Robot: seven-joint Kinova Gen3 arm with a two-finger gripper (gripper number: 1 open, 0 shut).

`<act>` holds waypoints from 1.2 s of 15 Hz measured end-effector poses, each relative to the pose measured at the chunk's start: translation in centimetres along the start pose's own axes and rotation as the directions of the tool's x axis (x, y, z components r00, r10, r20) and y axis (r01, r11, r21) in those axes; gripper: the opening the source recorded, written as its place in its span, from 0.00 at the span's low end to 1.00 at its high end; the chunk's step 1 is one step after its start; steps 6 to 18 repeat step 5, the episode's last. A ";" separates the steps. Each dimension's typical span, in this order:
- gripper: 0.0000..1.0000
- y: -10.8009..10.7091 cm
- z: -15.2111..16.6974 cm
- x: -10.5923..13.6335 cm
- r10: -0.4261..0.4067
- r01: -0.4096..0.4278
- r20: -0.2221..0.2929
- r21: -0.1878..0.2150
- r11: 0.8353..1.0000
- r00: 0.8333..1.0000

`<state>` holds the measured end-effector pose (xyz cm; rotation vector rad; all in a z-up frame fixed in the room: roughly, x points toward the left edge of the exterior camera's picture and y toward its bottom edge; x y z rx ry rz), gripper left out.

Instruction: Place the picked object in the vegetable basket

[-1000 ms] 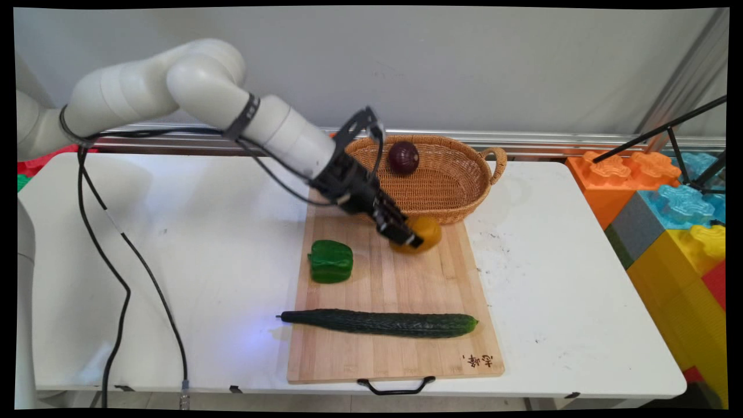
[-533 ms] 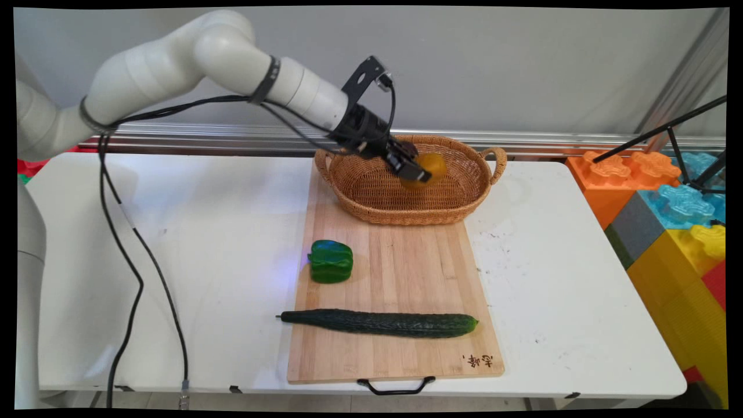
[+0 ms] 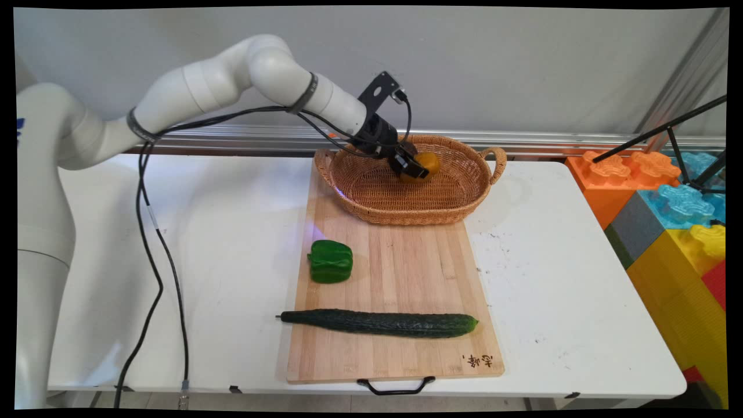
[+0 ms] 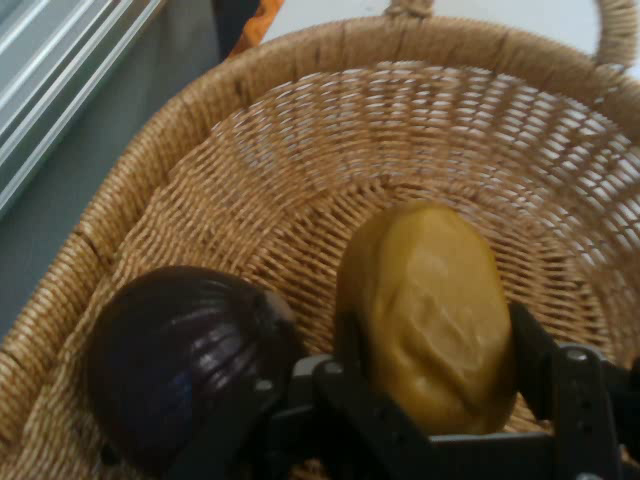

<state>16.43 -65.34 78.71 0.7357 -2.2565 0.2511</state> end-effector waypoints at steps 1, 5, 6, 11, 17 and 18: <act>0.00 -0.2 0.6 -0.1 -0.002 0.002 0.002 0.000 1.000 1.000; 1.00 -0.2 1.5 0.7 -0.003 0.002 -0.028 -0.018 1.000 1.000; 1.00 -0.2 1.5 0.7 -0.003 0.002 -0.028 -0.018 1.000 1.000; 1.00 -0.2 1.5 0.7 -0.003 0.002 -0.028 -0.018 1.000 1.000; 1.00 -0.2 1.5 0.7 -0.003 0.002 -0.028 -0.018 1.000 1.000; 1.00 -0.2 1.5 0.7 -0.003 0.002 -0.028 -0.018 1.000 1.000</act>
